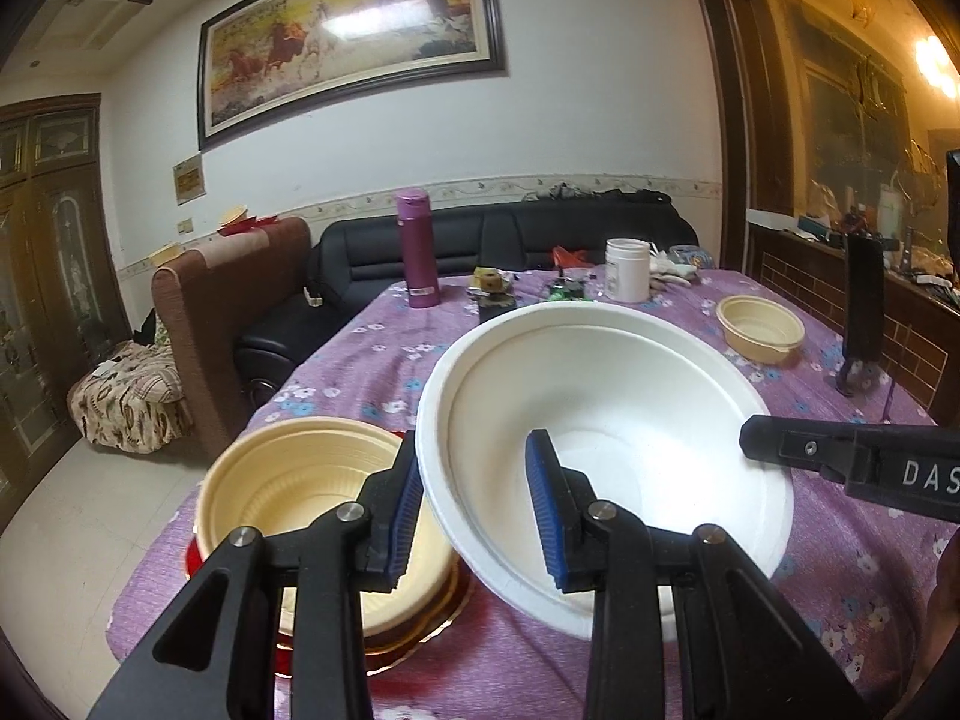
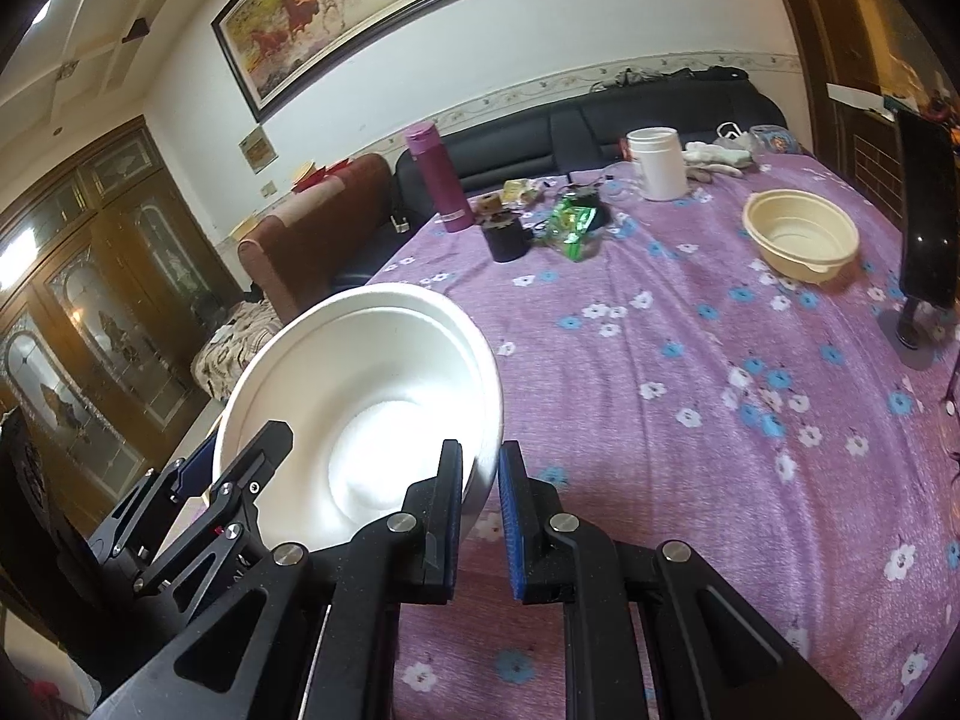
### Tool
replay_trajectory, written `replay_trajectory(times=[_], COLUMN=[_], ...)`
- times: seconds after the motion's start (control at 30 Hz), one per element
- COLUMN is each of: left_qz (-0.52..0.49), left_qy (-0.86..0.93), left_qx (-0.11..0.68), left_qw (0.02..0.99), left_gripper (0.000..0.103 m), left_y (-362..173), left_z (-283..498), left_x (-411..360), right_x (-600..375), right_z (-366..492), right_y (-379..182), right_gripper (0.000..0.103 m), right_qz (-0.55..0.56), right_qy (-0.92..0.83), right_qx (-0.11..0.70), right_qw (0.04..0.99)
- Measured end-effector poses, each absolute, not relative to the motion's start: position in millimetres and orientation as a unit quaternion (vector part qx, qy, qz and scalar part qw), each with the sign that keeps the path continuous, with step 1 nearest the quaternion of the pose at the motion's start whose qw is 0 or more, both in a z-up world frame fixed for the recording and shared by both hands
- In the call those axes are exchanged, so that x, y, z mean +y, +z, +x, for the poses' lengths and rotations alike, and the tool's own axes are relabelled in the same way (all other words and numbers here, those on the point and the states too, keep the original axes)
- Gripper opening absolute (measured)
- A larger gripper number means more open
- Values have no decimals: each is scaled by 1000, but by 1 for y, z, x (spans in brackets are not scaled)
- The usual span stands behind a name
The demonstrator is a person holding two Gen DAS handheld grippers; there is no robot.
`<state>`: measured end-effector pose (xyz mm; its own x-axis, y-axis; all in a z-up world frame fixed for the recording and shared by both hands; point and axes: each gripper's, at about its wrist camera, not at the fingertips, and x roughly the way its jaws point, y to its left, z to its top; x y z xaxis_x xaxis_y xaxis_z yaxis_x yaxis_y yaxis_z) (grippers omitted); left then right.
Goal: Organize plates and bowls
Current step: 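Lower the white bowl with both tools into the cream-yellow bowl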
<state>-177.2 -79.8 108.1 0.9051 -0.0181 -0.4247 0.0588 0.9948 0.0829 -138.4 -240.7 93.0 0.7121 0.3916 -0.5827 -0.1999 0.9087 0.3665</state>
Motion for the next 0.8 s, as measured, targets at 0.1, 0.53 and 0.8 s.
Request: replay_trajectory(times=[0.1, 0.53, 0.8], left_qz=[43, 24, 5], left_qy=[-12, 19, 36], left_qx=[216, 218, 225], left_qw=[975, 976, 974], left_gripper=[32, 34, 34], left_y=[109, 113, 110], left_z=[-178, -176, -170], left_x=[-71, -34, -6], right_x=[-231, -191, -165], right_z=[-136, -118, -106], right_y=[94, 98, 97], right_gripper=[14, 14, 14], right_qz=[135, 115, 100], right_qy=[168, 194, 209], right_qx=[345, 356, 367], right_qw=[913, 907, 901])
